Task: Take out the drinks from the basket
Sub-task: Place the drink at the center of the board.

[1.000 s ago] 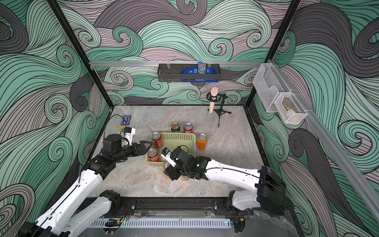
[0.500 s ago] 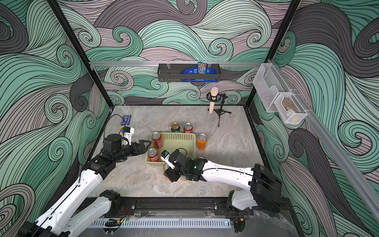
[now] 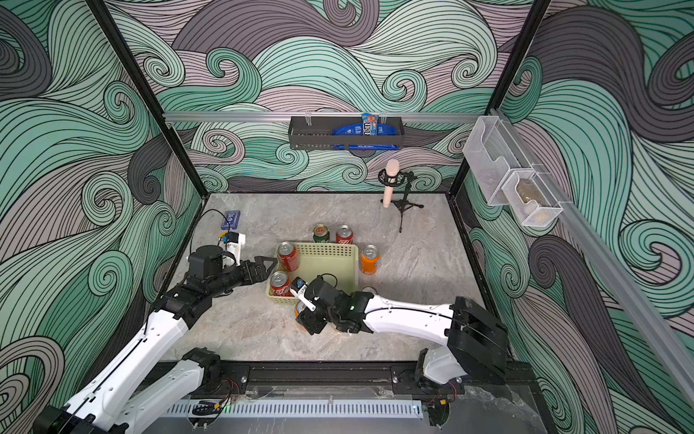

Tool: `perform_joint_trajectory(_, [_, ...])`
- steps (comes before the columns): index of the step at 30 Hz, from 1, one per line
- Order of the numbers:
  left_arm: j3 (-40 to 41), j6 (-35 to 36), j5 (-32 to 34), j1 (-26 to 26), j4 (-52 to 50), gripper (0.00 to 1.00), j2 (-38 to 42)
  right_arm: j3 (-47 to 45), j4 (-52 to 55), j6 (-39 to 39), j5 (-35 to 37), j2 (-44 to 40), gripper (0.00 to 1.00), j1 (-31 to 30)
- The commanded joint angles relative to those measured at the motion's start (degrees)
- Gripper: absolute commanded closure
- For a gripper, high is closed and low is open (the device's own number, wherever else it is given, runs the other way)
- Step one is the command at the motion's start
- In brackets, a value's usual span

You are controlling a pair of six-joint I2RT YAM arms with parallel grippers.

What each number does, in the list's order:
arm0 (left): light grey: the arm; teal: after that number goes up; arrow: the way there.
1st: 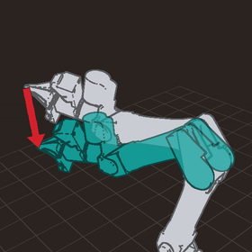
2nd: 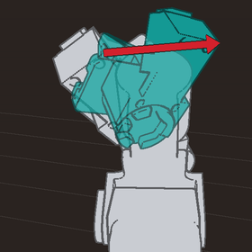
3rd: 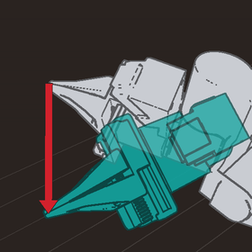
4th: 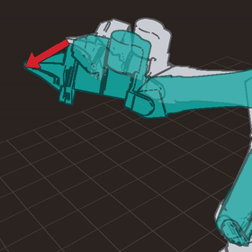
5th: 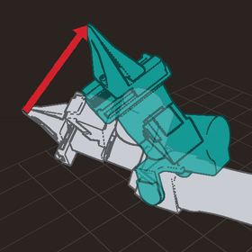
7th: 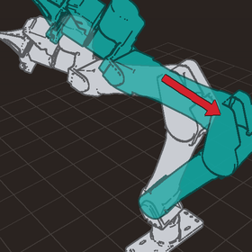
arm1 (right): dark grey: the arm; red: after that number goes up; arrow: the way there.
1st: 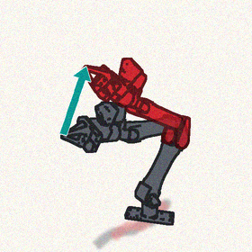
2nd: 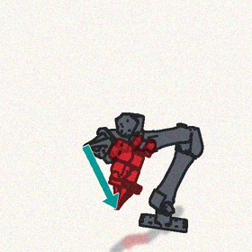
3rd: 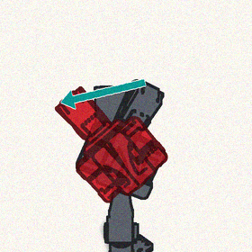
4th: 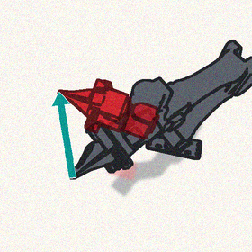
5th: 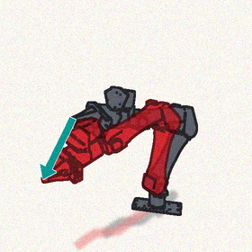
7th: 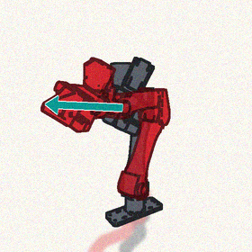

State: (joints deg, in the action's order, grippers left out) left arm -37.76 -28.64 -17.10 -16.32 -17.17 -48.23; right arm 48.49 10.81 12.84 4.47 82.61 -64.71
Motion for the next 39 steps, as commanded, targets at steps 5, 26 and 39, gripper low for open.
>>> perform_joint_trajectory(5, [-0.9, 1.2, 0.6, -0.3, 0.7, 0.01, 0.7, 1.1, -1.7, 1.0, 0.6, 0.8, 0.46, -0.8])
perform_joint_trajectory(26, [-2.1, 0.8, 5.6, 0.0, -1.3, 0.01, 1.4, 5.0, -1.6, 1.0, 2.4, -1.2, 0.11, -1.2])
perform_joint_trajectory(39, [-9.0, 2.1, 9.6, 7.2, -3.0, 0.01, -3.4, 18.5, -1.5, 6.3, -4.9, 0.3, 0.02, 11.9])
